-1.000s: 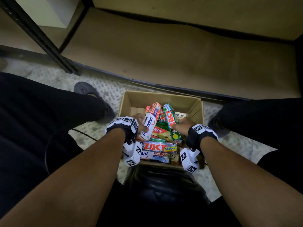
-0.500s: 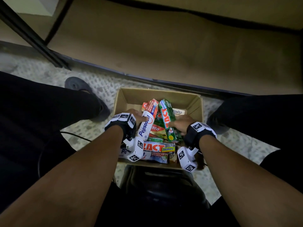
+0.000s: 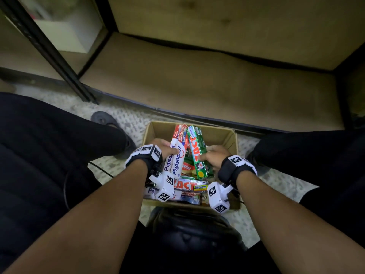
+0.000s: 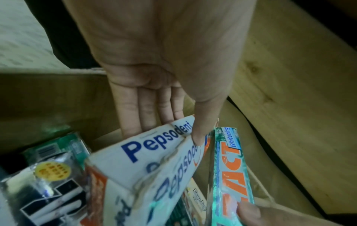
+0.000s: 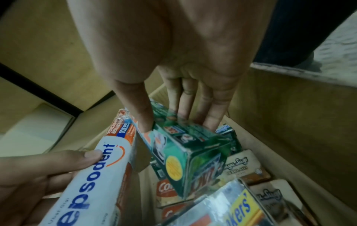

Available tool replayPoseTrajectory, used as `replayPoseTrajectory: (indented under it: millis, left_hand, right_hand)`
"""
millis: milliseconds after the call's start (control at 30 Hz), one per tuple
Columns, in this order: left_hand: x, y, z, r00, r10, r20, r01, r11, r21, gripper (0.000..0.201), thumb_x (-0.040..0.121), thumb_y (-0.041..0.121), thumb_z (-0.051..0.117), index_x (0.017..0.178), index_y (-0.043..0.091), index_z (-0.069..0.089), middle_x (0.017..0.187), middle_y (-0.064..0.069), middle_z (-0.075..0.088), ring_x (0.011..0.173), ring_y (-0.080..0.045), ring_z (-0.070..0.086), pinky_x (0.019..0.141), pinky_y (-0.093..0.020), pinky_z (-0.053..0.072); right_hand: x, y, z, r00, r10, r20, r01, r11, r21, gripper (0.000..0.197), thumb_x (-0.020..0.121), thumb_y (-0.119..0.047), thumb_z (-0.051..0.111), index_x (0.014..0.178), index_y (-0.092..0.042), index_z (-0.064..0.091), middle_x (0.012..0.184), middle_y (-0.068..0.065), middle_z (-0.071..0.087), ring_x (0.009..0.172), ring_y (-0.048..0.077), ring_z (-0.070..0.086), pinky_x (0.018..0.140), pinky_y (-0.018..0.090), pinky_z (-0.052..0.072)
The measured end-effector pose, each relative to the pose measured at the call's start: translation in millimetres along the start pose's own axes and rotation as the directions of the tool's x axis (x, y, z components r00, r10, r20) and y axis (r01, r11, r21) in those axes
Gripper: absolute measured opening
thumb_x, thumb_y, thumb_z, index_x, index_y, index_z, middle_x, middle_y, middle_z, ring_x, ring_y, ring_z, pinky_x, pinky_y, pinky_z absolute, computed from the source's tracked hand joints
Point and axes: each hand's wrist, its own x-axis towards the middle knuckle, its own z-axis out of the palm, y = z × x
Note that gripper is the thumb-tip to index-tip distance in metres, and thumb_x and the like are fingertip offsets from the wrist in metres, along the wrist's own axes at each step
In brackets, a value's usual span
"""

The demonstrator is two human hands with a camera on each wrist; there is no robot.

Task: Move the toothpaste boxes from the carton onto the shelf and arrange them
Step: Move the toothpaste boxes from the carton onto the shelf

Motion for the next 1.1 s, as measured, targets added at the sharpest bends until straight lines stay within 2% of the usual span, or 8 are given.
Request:
replayPoseTrajectory:
  millis: [167,367,500,567,733,833,933,1100]
  left_hand:
    - [-64,33,-7,0.993,0.117,-0.012,-0.117,0.989,-0.085,0.012,0.081,0.017,0.078,0.078,0.015,0.067,0.092,-0.014,0.076,0.085,-0.030,0.074,0.079,-0.047,0.060]
    - [-106,58,-19,0.969,0.243,-0.040,-0.247,0.951,-0.187,0.017,0.082,0.012,0.077,0.092,0.014,0.064,0.097,-0.012,0.075,0.084,-0.027,0.074,0.074,-0.046,0.061]
    - [-135,85,-30,0.946,0.319,-0.048,-0.321,0.914,-0.249,0.033,0.084,0.013,0.076,0.112,0.010,0.058,0.097,-0.011,0.073,0.074,-0.020,0.072,0.050,-0.029,0.057]
    - [-147,101,-39,0.921,0.383,-0.062,-0.387,0.890,-0.241,0.036,0.083,0.016,0.076,0.114,0.011,0.057,0.098,-0.009,0.073,0.075,-0.018,0.073,0.052,-0.028,0.058]
    - [-181,151,-67,0.836,0.533,-0.128,-0.548,0.806,-0.222,0.041,0.077,0.021,0.081,0.112,0.017,0.060,0.097,-0.008,0.076,0.083,-0.025,0.075,0.077,-0.044,0.061]
    - [-203,187,-83,0.766,0.621,-0.164,-0.643,0.744,-0.183,0.041,0.078,0.021,0.081,0.113,0.016,0.060,0.096,-0.007,0.076,0.084,-0.025,0.075,0.075,-0.041,0.061]
    - [-224,225,-98,0.686,0.700,-0.198,-0.727,0.675,-0.129,0.042,0.078,0.019,0.080,0.114,0.014,0.059,0.101,-0.006,0.075,0.084,-0.025,0.074,0.068,-0.036,0.061]
    - [-252,287,-122,0.576,0.785,-0.227,-0.808,0.589,-0.011,0.041,0.079,0.020,0.080,0.114,0.013,0.060,0.105,-0.003,0.072,0.080,-0.018,0.072,0.057,-0.029,0.057]
  right_hand:
    - [-44,-31,-8,0.992,-0.118,-0.034,0.119,0.992,0.029,0.011,0.083,-0.015,0.076,0.088,-0.018,0.067,0.096,-0.002,0.074,0.077,0.009,0.067,0.062,0.023,0.049]
    - [-82,-63,-22,0.963,-0.265,-0.054,0.268,0.961,0.065,0.012,0.083,-0.012,0.076,0.094,-0.014,0.072,0.089,0.002,0.077,0.081,0.019,0.074,0.080,0.037,0.060]
    - [-119,-88,-44,0.923,-0.366,-0.116,0.370,0.929,0.022,0.011,0.084,-0.014,0.076,0.093,-0.017,0.070,0.085,-0.003,0.074,0.071,0.010,0.070,0.062,0.023,0.056]
    - [-133,-102,-58,0.910,-0.394,-0.131,0.402,0.915,0.040,0.011,0.083,-0.011,0.076,0.091,-0.016,0.069,0.086,0.003,0.076,0.076,0.018,0.073,0.073,0.033,0.061]
    - [-177,-143,-99,0.826,-0.516,-0.227,0.530,0.848,0.001,0.015,0.083,-0.015,0.077,0.092,-0.021,0.066,0.084,0.000,0.075,0.071,0.016,0.070,0.074,0.032,0.058]
    - [-201,-171,-125,0.758,-0.569,-0.319,0.593,0.805,-0.025,0.023,0.082,-0.017,0.076,0.103,-0.018,0.067,0.085,0.000,0.072,0.066,0.015,0.065,0.074,0.034,0.056]
    - [-225,-198,-151,0.684,-0.622,-0.381,0.644,0.760,-0.085,0.029,0.082,-0.021,0.076,0.109,-0.016,0.067,0.080,-0.002,0.070,0.058,0.010,0.060,0.062,0.030,0.051]
    - [-256,-235,-195,0.588,-0.680,-0.437,0.676,0.710,-0.194,0.030,0.081,-0.025,0.076,0.108,-0.022,0.064,0.095,-0.001,0.072,0.081,0.017,0.070,0.071,0.033,0.058]
